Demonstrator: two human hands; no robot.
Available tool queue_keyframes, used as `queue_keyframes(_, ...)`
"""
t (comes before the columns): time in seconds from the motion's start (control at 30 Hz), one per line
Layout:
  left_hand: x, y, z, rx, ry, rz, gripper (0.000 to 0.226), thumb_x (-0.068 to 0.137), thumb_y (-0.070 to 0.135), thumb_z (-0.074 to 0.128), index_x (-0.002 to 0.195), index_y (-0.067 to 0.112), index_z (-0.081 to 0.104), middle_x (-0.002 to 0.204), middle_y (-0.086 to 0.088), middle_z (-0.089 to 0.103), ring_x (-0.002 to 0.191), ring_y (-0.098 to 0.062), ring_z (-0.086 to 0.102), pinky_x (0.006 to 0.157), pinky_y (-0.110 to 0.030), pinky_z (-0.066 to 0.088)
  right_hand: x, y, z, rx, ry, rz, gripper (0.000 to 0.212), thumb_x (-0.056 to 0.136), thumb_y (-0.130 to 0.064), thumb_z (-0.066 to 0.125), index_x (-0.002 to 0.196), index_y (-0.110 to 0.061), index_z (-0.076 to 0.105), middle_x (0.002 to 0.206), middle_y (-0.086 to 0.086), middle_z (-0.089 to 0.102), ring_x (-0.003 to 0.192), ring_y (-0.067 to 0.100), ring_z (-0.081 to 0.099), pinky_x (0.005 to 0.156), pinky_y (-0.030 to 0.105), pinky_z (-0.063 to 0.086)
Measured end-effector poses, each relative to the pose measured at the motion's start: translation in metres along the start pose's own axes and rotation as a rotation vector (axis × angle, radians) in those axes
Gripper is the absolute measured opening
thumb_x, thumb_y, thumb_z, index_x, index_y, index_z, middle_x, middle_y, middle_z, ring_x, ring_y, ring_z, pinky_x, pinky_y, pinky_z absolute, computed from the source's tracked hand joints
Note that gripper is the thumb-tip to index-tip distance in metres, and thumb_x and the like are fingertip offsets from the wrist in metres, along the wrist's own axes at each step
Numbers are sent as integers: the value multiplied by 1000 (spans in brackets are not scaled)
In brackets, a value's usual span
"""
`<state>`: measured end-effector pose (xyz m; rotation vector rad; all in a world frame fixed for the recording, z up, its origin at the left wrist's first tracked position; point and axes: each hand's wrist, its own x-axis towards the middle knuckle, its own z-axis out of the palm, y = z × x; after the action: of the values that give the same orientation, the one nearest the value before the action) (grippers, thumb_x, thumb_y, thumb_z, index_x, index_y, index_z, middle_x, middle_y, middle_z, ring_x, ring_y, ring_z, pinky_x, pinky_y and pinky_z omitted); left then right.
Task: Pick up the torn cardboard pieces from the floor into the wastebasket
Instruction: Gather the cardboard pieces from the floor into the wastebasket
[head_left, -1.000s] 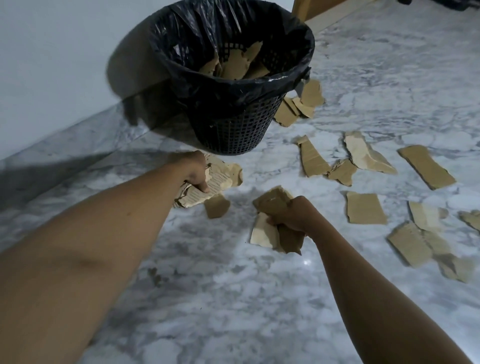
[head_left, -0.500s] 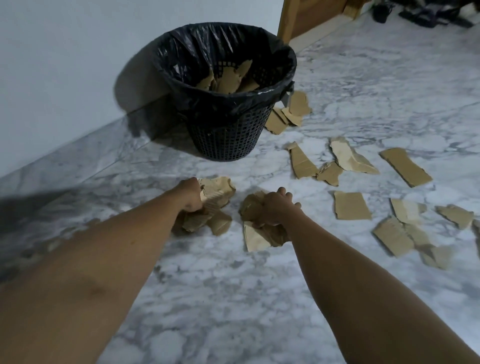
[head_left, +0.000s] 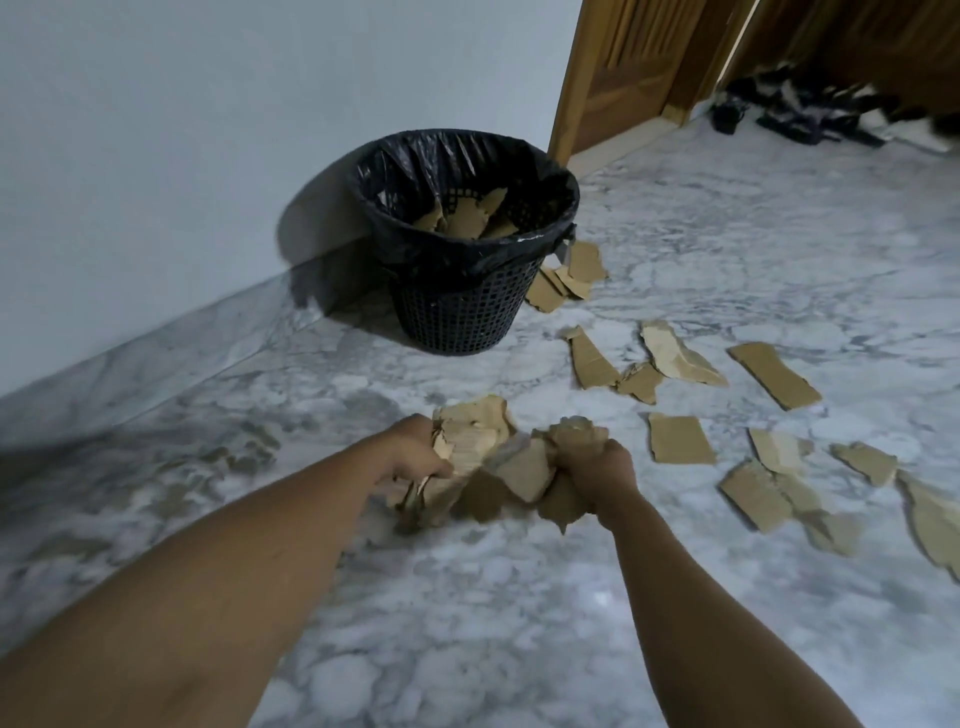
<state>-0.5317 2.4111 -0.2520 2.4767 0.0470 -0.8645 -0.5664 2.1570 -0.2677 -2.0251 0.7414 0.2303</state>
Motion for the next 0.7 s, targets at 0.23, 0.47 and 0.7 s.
queue_keyframes(0.23, -36, 143, -100, -255, 285, 477, 36, 86, 20, 68, 120, 10, 62, 106, -3, 64, 99, -19, 59, 87, -28, 49, 9, -95, -98, 544, 296, -223, 85, 70, -65, 75, 130, -9, 53, 119, 11, 65, 105, 32, 67, 81, 50, 61)
queue_keyframes(0.47, -94, 188, -254, -431, 897, 479, 50, 91, 28, 52, 134, 10, 32, 113, -4, 49, 96, -24, 52, 78, -34, 47, -37, -281, -109, 621, 379, -664, 46, 89, -28, 50, 129, -15, 33, 114, 4, 55, 102, 25, 60, 87, 49, 58)
queue_keyframes(0.7, -54, 149, -263, -503, 752, 303, 70, 95, 42, 54, 147, 9, 20, 141, -13, 46, 119, -32, 53, 94, -43, 53, -30, -346, -56, 52, 213, -807, 79, 89, -44, 59, 149, -6, 24, 146, 13, 44, 132, 33, 48, 107, 46, 45)
